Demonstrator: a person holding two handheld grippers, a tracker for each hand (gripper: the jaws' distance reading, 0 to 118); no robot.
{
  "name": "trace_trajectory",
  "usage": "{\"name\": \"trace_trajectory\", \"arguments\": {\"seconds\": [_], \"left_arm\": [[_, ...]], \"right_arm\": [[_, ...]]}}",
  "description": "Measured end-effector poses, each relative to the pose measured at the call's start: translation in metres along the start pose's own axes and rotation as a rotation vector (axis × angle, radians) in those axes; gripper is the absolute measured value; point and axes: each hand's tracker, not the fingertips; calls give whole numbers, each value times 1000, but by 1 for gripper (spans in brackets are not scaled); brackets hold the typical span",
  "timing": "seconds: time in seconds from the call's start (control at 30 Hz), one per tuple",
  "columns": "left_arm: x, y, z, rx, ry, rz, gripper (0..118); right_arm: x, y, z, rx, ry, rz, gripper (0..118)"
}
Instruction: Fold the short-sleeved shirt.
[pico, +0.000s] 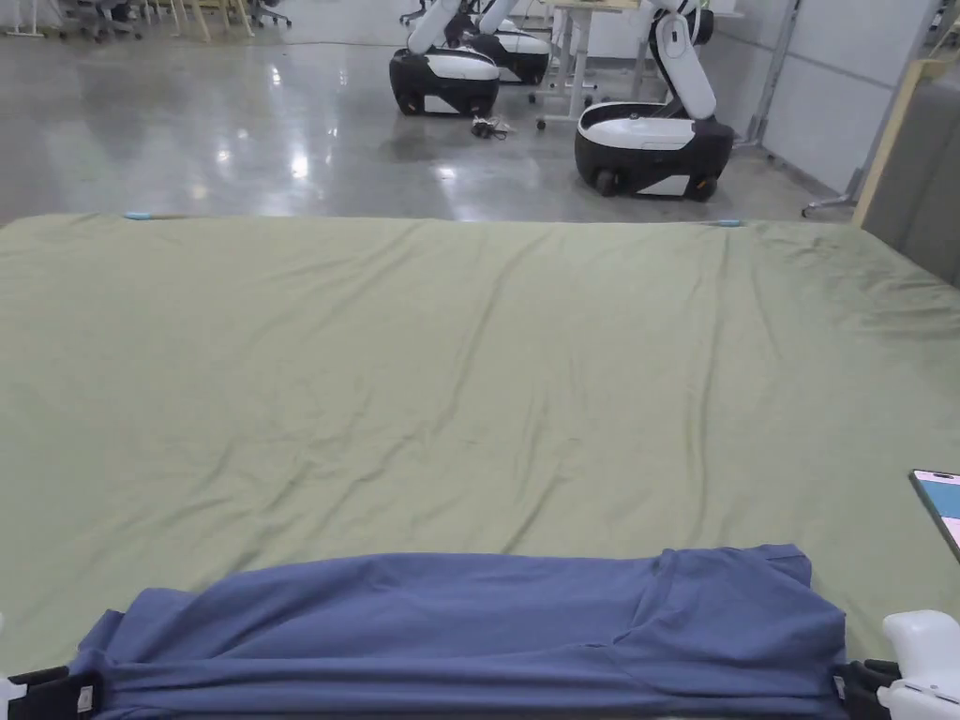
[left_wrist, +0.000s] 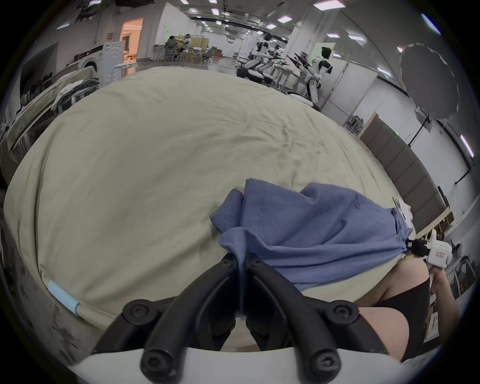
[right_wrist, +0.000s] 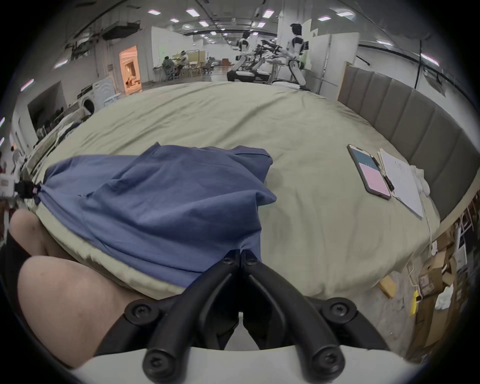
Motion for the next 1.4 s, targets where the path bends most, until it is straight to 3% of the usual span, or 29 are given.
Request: {"name": "trace_trajectory", "arguments": {"seconds": [0.07, 0.13, 0.17, 0.2, 0.23, 0.3, 0.33, 0.37, 0.4, 0.43, 0.47, 0.57, 0.63, 0.67, 0.7, 0.77, 0.8, 0.97, 1.17, 1.23, 1.27, 1.3, 1.33, 1.37, 1.4], "left_arm": [[3, 4, 9, 19, 28, -13, 59], [7, 6, 30, 41, 52, -18, 68], [7, 7, 48, 86, -20, -32, 71], [11, 6, 66, 127, -77, -26, 77], [13, 5, 83, 154, -108, -9, 82], [16, 5, 111, 184, -148, 9, 85], [20, 3, 128, 201, -177, 19, 83], [21, 2, 136, 220, -210, 25, 77], [21, 2, 143, 223, -245, 27, 51], [21, 4, 144, 229, -281, 40, 9], [19, 5, 142, 224, -276, 61, 0], [2, 18, 132, 157, -383, 87, 0], [-14, 26, 117, 150, -356, 85, 0], [-27, 31, 106, 86, -423, 115, 1], [-43, 36, 91, 10, -479, 199, 25], [-68, 35, 60, -48, -518, 331, 92], [-79, 35, 44, -97, -537, 370, 113], [-93, 34, -20, -210, -668, 478, 114], [-54, 41, -70, -212, -807, 405, 114], [-43, 46, -78, -243, -822, 361, 112], [-34, 50, -78, -259, -770, 324, 104], [-31, 54, -74, -244, -728, 282, 60], [-27, 56, -73, -250, -673, 241, 2], [-25, 53, -77, -274, -564, 231, 3], [-27, 52, -82, -314, -576, 222, 3]], "right_arm": [[0, 3, 8, -13, 22, -21, 64], [0, 8, 22, -18, 12, -26, 85], [-1, 10, 34, -18, 25, -40, 93], [-4, 9, 49, 33, 70, -52, 111], [-8, 8, 65, 105, 98, -52, 112], [-27, 13, 97, 178, 92, -33, 105], [-37, 16, 112, 208, 94, -20, 95], [-46, 18, 122, 256, 93, 1, 74], [-58, 21, 130, 280, 99, 35, 32], [-78, 29, 138, 288, 93, 64, 0], [-89, 33, 142, 308, 77, 77, 0], [-118, 47, 148, 301, 162, 73, 0], [-140, 56, 153, 317, 168, 127, 0], [-149, 60, 155, 322, 175, 152, 0], [-152, 63, 153, 323, 186, 162, 0], [-163, 68, 157, 327, 213, 164, 0], [-169, 71, 159, 326, 226, 168, 0], [-184, 76, 161, 317, 236, 197, 0], [-187, 72, 142, 227, 211, 221, 0], [-193, 76, 131, 221, 218, 231, 0], [-195, 77, 131, 219, 221, 238, 0], [-195, 78, 131, 216, 221, 243, 0], [-197, 78, 129, 215, 221, 246, 0], [-197, 78, 127, 213, 226, 250, 0], [-197, 78, 126, 208, 230, 252, 0]]}}
